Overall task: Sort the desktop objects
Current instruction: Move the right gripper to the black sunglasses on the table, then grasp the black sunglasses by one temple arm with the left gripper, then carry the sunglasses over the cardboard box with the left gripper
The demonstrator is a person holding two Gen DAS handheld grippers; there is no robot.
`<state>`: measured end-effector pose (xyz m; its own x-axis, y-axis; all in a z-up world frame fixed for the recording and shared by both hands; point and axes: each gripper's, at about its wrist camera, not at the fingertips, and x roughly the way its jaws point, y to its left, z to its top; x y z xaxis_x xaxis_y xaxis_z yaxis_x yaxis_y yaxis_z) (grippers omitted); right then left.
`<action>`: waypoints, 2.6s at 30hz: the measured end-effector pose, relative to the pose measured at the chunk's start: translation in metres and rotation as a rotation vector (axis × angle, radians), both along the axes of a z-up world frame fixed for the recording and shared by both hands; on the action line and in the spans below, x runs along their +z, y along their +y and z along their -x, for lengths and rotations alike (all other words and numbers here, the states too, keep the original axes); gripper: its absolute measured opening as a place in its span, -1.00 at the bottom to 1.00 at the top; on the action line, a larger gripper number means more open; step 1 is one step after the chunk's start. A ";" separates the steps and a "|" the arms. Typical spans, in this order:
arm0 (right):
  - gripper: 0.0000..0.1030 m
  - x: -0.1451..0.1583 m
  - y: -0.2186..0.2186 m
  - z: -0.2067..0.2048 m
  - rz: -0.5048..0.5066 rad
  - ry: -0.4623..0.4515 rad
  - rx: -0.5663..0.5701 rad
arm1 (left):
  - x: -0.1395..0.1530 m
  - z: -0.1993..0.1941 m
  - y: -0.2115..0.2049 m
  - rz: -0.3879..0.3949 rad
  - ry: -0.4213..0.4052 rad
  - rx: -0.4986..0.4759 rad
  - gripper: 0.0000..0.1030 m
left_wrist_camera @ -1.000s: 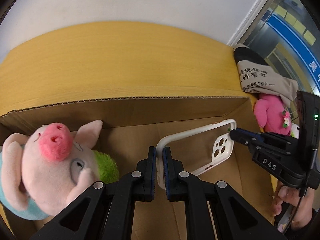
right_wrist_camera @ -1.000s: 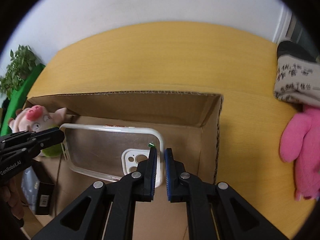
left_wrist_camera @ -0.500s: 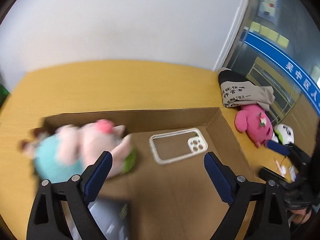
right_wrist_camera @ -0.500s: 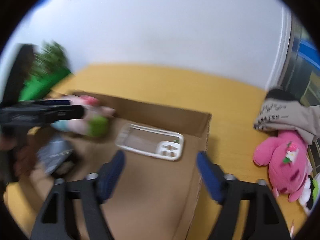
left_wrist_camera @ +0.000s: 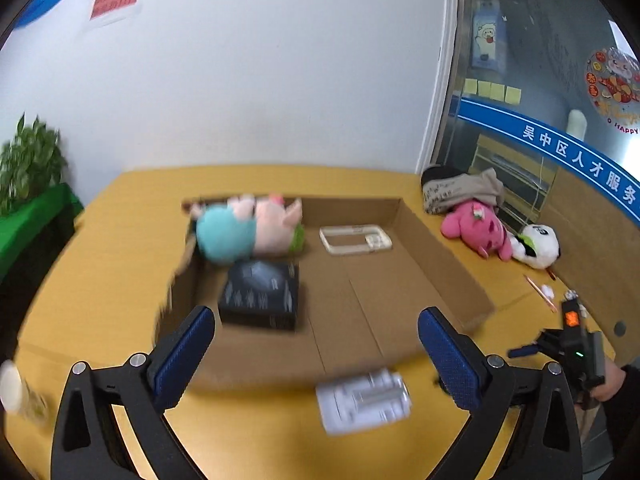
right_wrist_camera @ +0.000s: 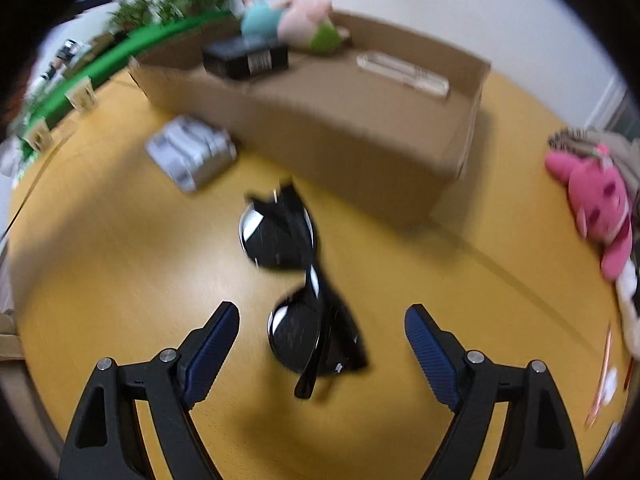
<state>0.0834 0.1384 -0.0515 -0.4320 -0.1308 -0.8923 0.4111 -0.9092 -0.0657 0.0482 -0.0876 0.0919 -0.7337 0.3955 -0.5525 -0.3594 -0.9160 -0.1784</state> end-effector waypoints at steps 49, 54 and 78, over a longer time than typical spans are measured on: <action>-0.43 -0.016 -0.048 -0.093 0.337 0.119 -0.234 | -0.171 -0.032 0.177 -0.315 -0.679 -0.456 -0.37; -0.43 -0.017 -0.044 -0.093 0.366 0.101 -0.230 | -0.172 -0.035 0.177 -0.319 -0.672 -0.480 -0.77; -0.83 -0.017 0.007 -0.055 0.646 0.025 -0.473 | -0.176 -0.045 0.150 -0.334 -0.673 -0.440 -0.93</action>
<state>0.1381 0.1450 -0.0686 -0.5898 -0.4160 -0.6921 -0.0219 -0.8485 0.5287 0.0934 0.0623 -0.0844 -0.0352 0.7851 -0.6183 -0.3895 -0.5806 -0.7150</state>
